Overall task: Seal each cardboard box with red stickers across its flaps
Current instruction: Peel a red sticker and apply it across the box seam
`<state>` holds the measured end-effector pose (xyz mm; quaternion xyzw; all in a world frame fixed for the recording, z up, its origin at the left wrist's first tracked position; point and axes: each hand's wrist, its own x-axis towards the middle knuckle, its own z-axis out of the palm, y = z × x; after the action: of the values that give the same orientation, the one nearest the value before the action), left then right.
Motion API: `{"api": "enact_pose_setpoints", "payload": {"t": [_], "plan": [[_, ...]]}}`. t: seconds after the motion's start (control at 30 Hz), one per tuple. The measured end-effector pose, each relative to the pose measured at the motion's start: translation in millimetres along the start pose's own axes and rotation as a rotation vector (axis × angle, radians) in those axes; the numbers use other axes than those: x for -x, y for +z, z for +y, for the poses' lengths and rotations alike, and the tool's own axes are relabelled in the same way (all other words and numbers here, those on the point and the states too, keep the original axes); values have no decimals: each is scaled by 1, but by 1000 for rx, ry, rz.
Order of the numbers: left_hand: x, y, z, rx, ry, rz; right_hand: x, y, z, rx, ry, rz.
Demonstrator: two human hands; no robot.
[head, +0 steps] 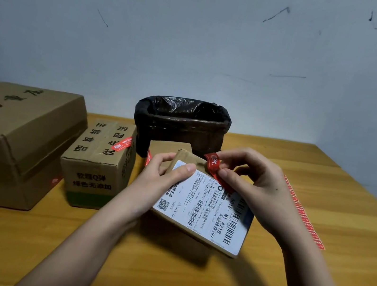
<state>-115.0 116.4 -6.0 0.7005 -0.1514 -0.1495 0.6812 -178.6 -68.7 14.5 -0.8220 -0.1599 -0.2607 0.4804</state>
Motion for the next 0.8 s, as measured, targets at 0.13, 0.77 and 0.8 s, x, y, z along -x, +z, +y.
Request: {"api": "enact_pose_setpoints", "payload": {"t": [0.13,0.77,0.8], "plan": [[-1,-3,-3,17,-43,-2,1,0,-1,-156,5,30],[-2,-6,-9,27,-23,-74,0,-2,-3,-552,157,151],[-2,-7,-10,18,-4,-78,0,-2,-2,-545,162,172]]}}
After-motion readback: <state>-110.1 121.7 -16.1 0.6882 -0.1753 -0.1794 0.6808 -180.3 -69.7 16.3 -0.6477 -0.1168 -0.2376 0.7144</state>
